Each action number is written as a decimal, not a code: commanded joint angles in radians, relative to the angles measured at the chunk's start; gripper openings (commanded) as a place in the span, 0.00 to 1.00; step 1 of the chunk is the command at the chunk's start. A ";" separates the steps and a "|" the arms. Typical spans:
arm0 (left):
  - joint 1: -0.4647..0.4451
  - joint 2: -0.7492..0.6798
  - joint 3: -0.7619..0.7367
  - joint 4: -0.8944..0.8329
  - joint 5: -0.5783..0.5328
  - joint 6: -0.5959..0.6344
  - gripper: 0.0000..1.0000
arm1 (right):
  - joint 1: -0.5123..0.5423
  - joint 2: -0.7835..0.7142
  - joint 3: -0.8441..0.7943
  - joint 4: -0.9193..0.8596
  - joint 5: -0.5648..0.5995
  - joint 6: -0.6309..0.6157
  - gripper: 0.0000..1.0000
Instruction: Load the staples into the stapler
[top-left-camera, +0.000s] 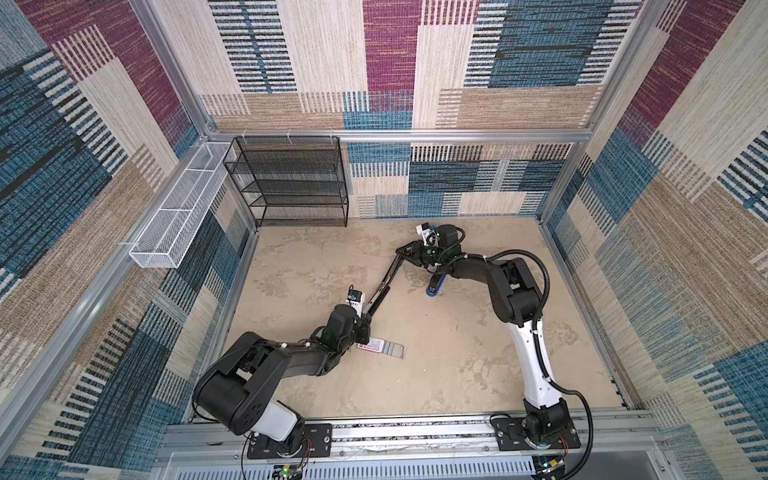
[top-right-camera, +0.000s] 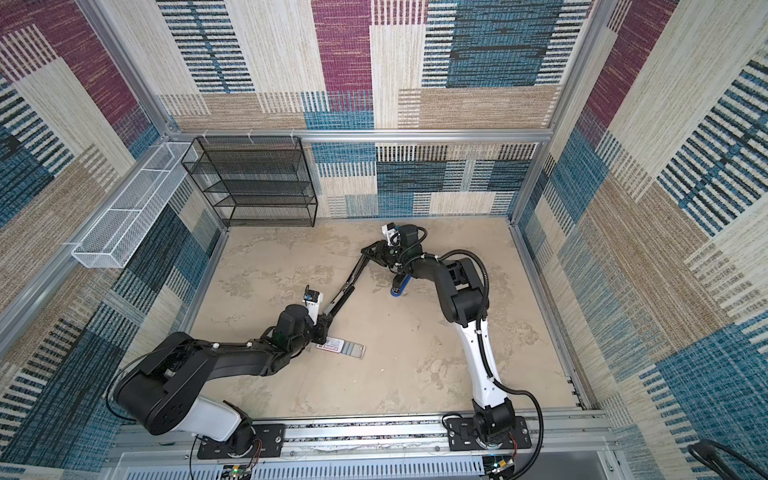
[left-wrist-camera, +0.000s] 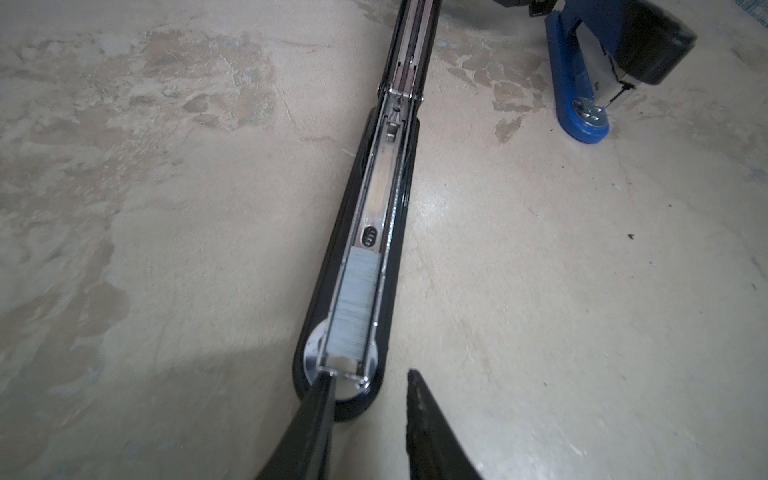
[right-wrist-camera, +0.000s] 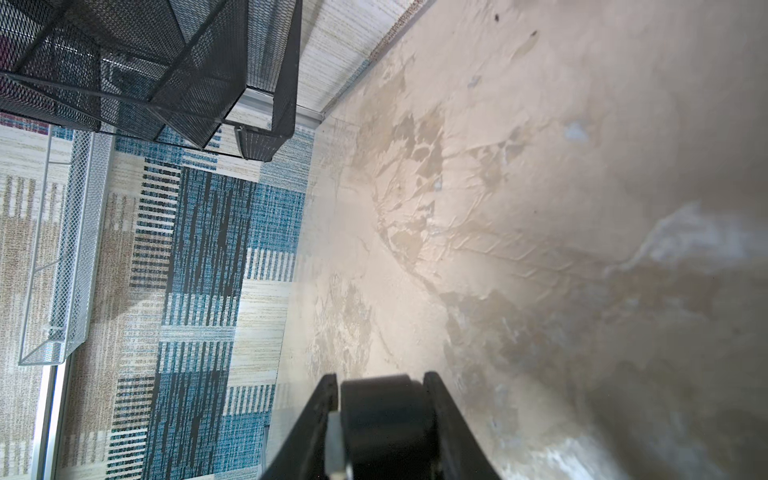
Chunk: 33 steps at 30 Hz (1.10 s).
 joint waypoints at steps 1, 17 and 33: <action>-0.002 0.003 0.024 0.103 0.049 0.040 0.36 | 0.009 0.004 -0.003 -0.002 -0.088 0.015 0.32; 0.013 -0.073 0.023 -0.050 -0.111 0.023 0.57 | 0.009 0.007 -0.005 0.000 -0.088 0.016 0.32; 0.028 0.013 0.077 -0.065 0.119 0.059 0.48 | 0.011 0.013 -0.004 0.005 -0.095 0.016 0.32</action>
